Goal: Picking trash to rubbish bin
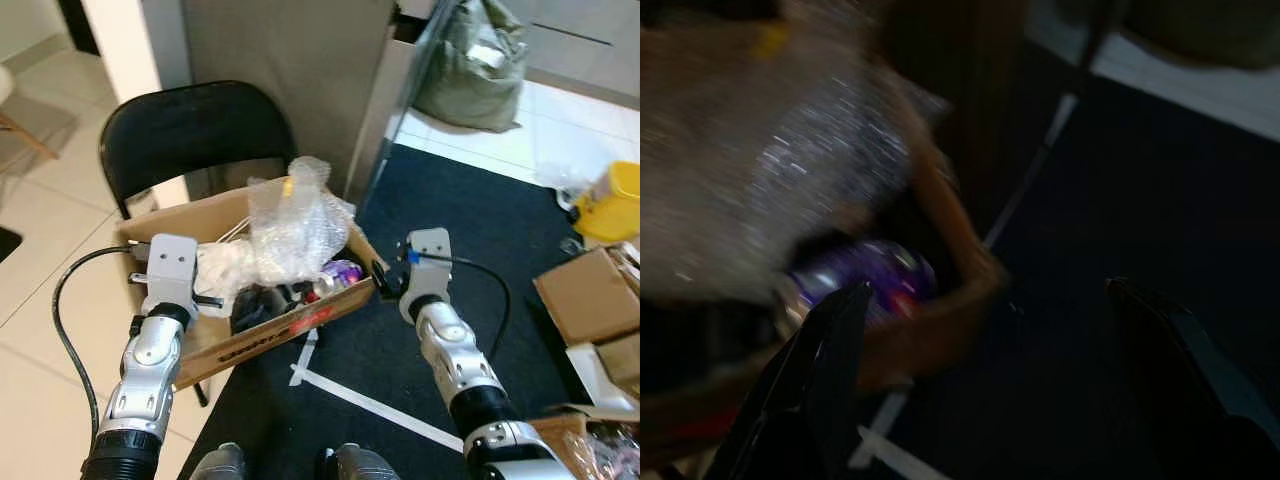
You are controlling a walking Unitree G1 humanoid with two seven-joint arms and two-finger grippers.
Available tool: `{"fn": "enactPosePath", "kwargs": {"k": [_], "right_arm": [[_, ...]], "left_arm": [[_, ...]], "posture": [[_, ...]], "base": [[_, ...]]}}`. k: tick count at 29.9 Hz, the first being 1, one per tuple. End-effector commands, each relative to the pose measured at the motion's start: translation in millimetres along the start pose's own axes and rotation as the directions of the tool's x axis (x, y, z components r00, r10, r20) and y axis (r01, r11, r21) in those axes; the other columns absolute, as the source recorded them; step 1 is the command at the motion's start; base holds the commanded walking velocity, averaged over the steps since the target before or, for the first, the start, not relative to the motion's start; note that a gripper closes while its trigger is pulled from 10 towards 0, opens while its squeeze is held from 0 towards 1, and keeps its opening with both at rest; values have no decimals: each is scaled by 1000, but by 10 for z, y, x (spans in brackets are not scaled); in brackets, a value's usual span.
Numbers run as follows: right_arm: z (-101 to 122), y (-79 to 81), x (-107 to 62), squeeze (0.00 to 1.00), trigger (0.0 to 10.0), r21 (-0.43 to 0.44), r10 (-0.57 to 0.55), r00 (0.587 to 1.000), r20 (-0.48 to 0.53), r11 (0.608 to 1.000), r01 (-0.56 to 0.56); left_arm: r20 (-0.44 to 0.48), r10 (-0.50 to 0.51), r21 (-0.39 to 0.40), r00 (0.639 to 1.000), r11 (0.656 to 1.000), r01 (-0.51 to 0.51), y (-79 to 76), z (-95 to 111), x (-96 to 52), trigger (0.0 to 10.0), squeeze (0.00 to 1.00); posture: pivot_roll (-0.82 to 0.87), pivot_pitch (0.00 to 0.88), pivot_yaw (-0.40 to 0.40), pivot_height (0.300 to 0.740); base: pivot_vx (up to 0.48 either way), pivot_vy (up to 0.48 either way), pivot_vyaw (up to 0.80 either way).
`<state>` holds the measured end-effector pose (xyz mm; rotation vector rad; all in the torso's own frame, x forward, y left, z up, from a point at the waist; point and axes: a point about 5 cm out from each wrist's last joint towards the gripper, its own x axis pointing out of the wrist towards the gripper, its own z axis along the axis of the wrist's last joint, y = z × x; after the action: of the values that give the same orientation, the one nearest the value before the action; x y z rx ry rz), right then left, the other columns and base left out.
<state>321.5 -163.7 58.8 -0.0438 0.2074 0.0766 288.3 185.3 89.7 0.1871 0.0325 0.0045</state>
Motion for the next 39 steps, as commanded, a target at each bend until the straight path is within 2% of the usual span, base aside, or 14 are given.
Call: {"fn": "enactPosePath", "kwargs": {"k": [1,39], "right_arm": [[-85,-33,-28,0,10000,10,-13,999,-41,1000,14],[-148,1,-64,0,10000,84,-64,996,-59,994,69]], "left_arm": [[-27,-17,10,999,1000,17,-22,-54,-23,10000,0],[-29,-41,47,999,998,43,7,-33,11,10000,0]], "posture": [[67,67,-71,740],[78,50,-39,740]], "base": [[0,0,-600],[0,0,-732]]}}
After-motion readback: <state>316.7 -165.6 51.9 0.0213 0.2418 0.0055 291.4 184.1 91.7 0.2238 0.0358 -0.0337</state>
